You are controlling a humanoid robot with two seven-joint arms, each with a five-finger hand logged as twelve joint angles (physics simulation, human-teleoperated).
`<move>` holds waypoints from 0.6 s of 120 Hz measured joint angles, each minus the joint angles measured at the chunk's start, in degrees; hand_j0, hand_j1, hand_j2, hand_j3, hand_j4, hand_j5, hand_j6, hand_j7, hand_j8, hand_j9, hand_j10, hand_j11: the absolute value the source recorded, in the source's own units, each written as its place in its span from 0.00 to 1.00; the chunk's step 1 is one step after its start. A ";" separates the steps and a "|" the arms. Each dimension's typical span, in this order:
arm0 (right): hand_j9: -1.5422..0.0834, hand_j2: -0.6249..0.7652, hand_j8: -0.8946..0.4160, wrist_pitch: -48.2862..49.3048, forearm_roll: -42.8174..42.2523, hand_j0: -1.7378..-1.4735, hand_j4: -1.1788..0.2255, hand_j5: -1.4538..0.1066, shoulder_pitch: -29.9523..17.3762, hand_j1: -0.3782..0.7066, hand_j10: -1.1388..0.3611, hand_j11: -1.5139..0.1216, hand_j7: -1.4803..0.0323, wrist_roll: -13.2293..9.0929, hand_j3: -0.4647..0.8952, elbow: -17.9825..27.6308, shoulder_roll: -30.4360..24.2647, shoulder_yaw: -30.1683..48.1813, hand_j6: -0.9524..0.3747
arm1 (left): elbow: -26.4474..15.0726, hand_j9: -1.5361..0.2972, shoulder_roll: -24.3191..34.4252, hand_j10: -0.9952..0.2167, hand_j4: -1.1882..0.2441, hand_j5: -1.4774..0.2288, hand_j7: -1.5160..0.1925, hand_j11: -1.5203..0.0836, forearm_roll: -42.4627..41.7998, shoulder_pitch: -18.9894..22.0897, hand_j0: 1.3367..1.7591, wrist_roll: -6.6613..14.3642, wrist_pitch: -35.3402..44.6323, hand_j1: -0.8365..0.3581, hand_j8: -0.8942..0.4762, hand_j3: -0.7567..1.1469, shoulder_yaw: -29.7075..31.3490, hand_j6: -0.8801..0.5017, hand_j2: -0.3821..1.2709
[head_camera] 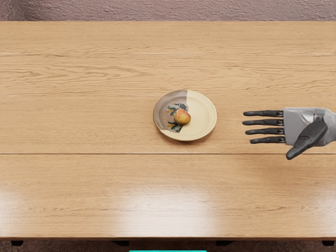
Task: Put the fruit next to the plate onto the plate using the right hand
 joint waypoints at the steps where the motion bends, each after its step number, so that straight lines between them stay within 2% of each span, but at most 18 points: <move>1: 0.91 0.44 0.65 0.00 0.01 0.30 0.81 0.89 -0.01 0.08 0.73 0.89 0.94 0.00 0.34 -0.01 -0.01 0.00 0.68 | 0.00 0.67 0.00 0.63 0.67 0.69 0.71 0.76 0.00 0.00 0.76 0.00 0.00 0.76 0.48 0.40 0.00 0.47 0.26; 72: 0.91 0.44 0.65 0.03 0.04 0.30 0.81 0.89 -0.35 0.08 0.73 0.89 0.94 0.00 0.34 -0.70 0.35 -0.31 0.68 | -0.01 0.67 0.00 0.63 0.67 0.69 0.71 0.76 0.00 0.00 0.76 0.00 0.00 0.76 0.48 0.40 0.00 0.47 0.26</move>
